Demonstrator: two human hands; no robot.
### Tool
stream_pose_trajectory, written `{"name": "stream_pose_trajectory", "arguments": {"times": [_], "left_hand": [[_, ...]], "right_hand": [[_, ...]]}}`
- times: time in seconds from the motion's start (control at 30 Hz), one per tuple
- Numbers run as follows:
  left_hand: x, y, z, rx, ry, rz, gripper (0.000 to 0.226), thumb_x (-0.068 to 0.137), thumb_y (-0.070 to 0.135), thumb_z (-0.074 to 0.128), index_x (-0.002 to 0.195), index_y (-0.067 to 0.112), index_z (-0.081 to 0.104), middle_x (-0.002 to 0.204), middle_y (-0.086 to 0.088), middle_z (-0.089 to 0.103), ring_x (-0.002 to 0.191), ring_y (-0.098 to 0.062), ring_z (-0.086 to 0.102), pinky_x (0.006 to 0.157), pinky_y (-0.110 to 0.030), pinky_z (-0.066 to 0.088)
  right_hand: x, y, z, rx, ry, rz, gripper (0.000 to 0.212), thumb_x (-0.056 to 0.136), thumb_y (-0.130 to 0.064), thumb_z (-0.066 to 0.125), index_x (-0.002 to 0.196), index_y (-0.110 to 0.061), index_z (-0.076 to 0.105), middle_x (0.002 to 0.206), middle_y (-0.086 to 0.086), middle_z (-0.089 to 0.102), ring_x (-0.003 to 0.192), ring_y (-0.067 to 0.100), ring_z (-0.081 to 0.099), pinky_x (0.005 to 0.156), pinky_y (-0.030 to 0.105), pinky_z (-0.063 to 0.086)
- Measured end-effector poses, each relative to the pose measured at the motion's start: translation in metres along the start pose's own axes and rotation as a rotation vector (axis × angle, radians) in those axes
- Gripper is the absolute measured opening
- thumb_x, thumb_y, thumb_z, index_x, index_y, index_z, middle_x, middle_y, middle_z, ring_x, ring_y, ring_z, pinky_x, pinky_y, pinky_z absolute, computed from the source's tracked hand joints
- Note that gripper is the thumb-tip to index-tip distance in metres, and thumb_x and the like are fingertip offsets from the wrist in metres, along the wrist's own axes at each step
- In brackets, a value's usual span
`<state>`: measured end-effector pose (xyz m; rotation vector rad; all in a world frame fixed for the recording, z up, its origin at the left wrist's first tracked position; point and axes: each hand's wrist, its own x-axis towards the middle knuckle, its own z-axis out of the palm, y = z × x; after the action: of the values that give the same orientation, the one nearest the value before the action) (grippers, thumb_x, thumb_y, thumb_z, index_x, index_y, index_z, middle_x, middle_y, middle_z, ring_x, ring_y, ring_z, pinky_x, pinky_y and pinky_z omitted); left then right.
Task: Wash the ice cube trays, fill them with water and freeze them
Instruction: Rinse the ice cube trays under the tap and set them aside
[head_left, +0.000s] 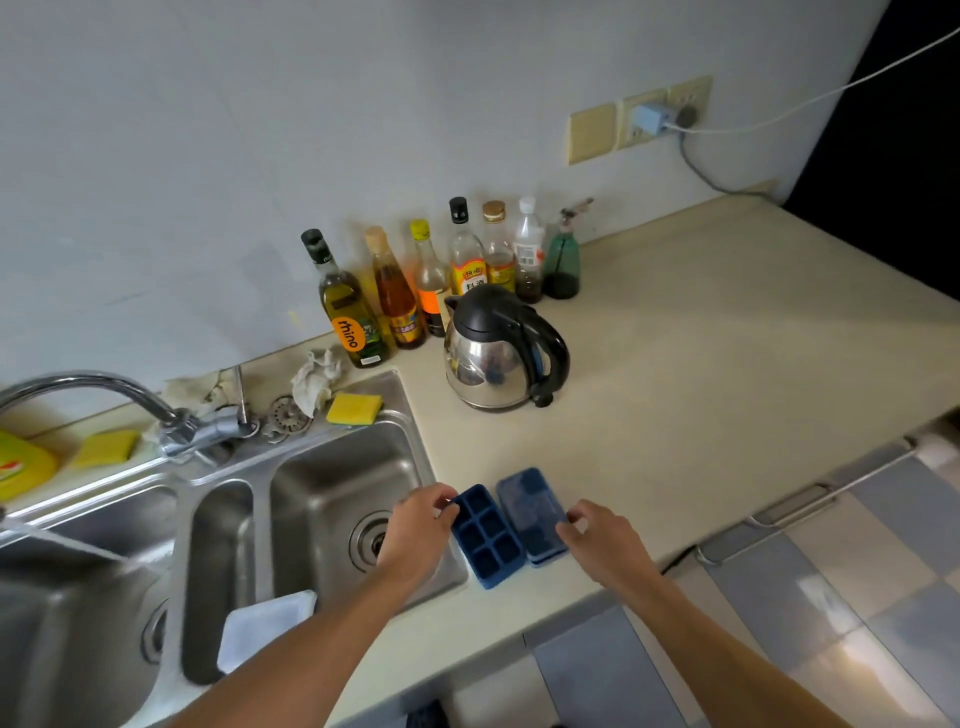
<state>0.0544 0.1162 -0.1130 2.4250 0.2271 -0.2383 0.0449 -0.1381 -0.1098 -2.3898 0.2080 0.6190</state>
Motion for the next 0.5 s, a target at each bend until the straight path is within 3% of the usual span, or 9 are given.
{"name": "stream_pose_trajectory", "arguments": {"times": [0.1,0.2,0.3,0.4,0.5], "left_hand": [[-0.004,-0.001,0.004,0.047,-0.016,-0.029,0.012,0.096,0.025,0.063,0.100,0.036,0.062,0.091,0.019,0.063,0.076,-0.001,0.060,0.060,-0.014,0.038],[-0.002,-0.003,0.004,0.052,-0.056,-0.040,0.013,0.096,0.028,0.063,0.105,0.037,0.060,0.095,0.015,0.065,0.079,-0.002,0.060,0.060,-0.016,0.039],[-0.001,-0.005,0.001,0.007,-0.086,-0.052,0.016,0.097,0.030,0.063,0.113,0.031,0.063,0.104,0.011,0.067,0.084,-0.005,0.063,0.070,-0.022,0.043],[-0.002,-0.008,-0.007,-0.054,-0.062,-0.052,0.024,0.100,0.033,0.059,0.121,0.024,0.063,0.108,0.010,0.067,0.087,-0.007,0.064,0.074,-0.020,0.042],[-0.005,-0.008,-0.027,-0.318,-0.011,-0.086,0.015,0.103,0.028,0.054,0.105,0.019,0.067,0.099,0.002,0.072,0.078,-0.008,0.069,0.070,-0.023,0.054]], "right_hand": [[0.001,-0.001,0.001,0.120,-0.066,0.009,0.019,0.104,-0.026,0.049,0.118,-0.017,0.058,0.090,0.006,0.069,0.065,0.020,0.065,0.059,0.033,0.053],[0.000,-0.004,-0.003,0.310,-0.072,0.017,0.015,0.104,-0.017,0.052,0.116,-0.014,0.061,0.075,0.008,0.068,0.049,0.016,0.058,0.046,0.026,0.046],[-0.002,-0.012,-0.013,0.509,-0.018,0.021,0.017,0.101,-0.007,0.051,0.105,-0.009,0.068,0.065,0.011,0.062,0.047,0.018,0.051,0.045,0.031,0.039],[-0.005,-0.031,-0.023,0.624,0.033,-0.023,0.020,0.100,-0.006,0.051,0.104,-0.012,0.070,0.063,0.009,0.061,0.050,0.020,0.052,0.045,0.031,0.039],[-0.007,-0.066,-0.027,0.636,0.059,-0.109,0.019,0.101,-0.012,0.053,0.104,-0.019,0.070,0.062,0.003,0.062,0.050,0.017,0.053,0.044,0.027,0.041]]}}
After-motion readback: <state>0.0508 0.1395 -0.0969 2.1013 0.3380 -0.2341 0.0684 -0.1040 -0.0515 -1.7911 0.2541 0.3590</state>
